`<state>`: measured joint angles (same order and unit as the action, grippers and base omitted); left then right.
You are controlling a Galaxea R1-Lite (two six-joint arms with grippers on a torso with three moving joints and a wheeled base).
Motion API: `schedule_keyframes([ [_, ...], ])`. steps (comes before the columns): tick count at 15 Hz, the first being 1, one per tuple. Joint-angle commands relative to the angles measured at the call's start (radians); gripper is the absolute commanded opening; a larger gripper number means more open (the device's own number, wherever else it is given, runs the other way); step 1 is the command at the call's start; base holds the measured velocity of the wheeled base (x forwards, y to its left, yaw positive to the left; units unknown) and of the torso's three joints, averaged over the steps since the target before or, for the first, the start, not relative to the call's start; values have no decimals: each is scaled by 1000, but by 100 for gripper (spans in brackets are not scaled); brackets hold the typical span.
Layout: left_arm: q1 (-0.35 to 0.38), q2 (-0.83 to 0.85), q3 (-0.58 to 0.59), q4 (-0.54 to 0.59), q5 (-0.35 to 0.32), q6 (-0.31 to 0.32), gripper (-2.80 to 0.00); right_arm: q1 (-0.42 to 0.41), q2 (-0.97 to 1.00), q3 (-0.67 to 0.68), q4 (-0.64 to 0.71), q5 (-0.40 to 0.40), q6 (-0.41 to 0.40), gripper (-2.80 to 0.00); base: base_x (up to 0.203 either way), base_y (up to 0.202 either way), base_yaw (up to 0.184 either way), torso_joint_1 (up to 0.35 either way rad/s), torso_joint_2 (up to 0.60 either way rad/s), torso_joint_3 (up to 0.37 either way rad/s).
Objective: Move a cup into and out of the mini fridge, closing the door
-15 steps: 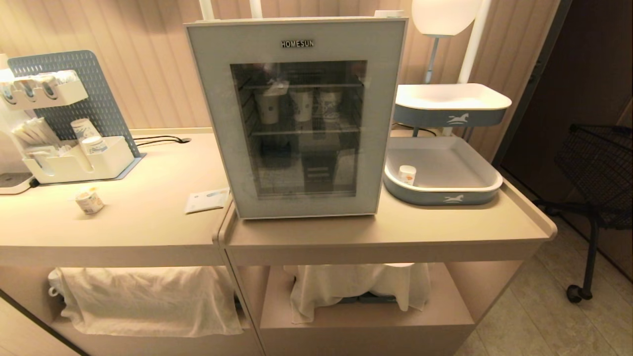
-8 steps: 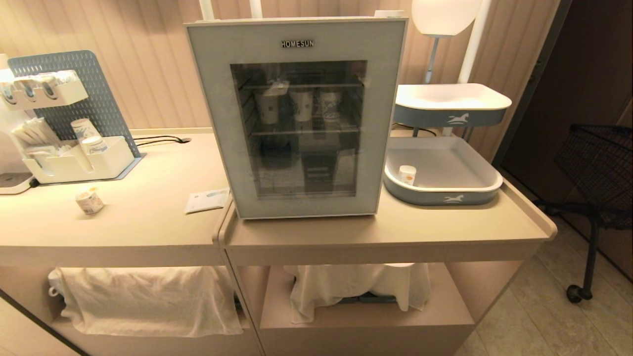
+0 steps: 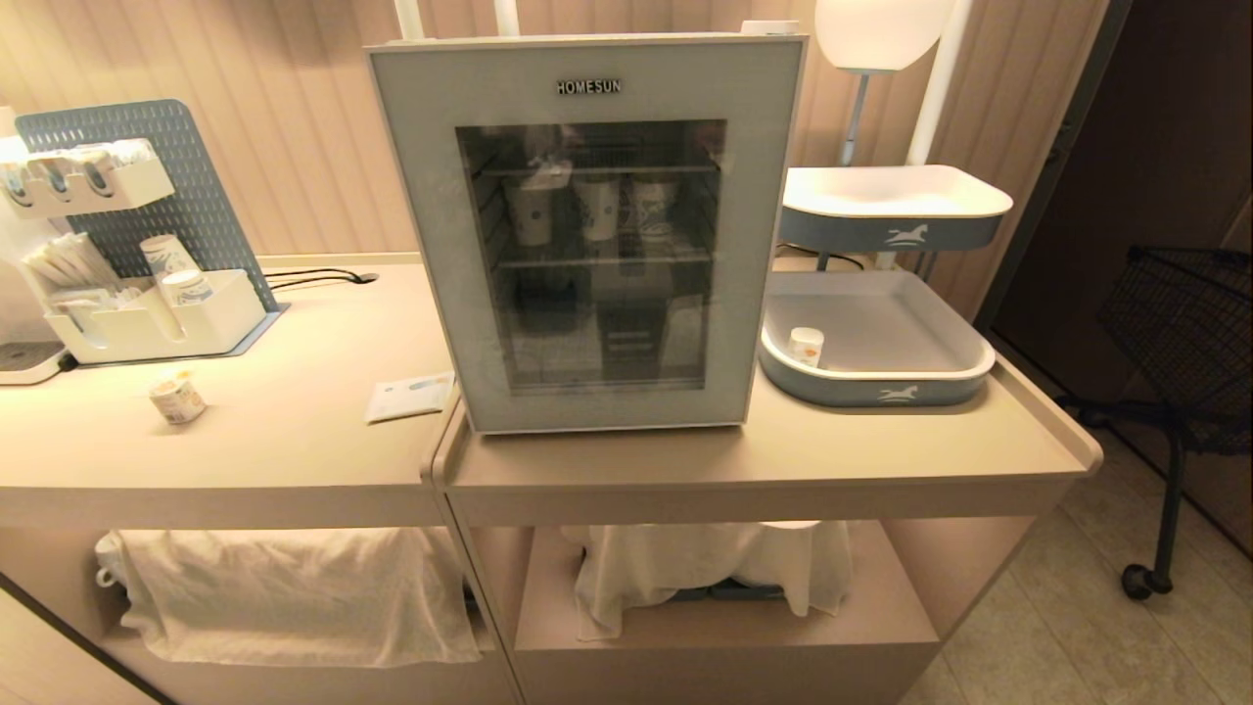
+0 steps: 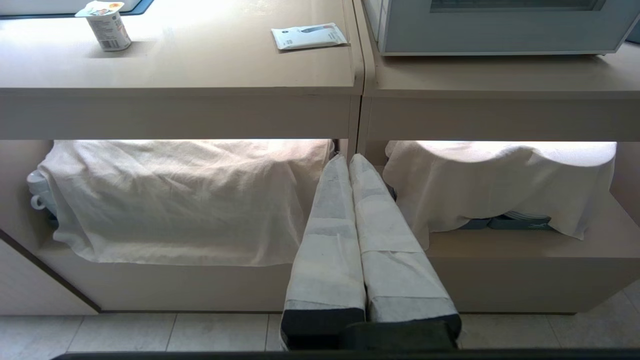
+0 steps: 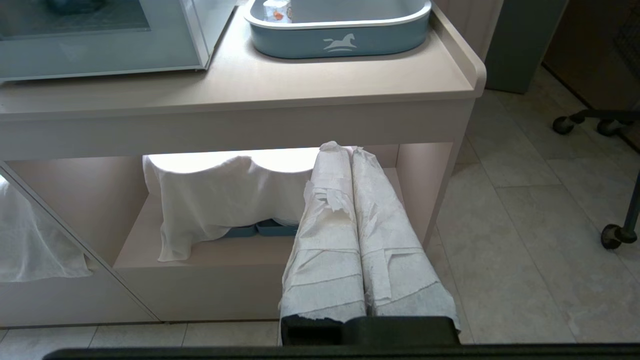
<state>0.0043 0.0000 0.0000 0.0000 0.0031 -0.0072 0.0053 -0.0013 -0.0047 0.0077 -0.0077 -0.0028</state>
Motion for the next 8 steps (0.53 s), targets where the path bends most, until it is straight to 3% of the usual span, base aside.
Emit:
schedule_keyframes([
  [1, 0, 0, 2, 0, 0, 0, -280, 1, 1, 0, 0, 0, 0, -280, 0, 0, 0, 0, 0, 0],
  [8, 0, 0, 2, 0, 0, 0, -280, 1, 1, 5, -6, 2, -3, -280, 0, 0, 0, 0, 0, 0],
])
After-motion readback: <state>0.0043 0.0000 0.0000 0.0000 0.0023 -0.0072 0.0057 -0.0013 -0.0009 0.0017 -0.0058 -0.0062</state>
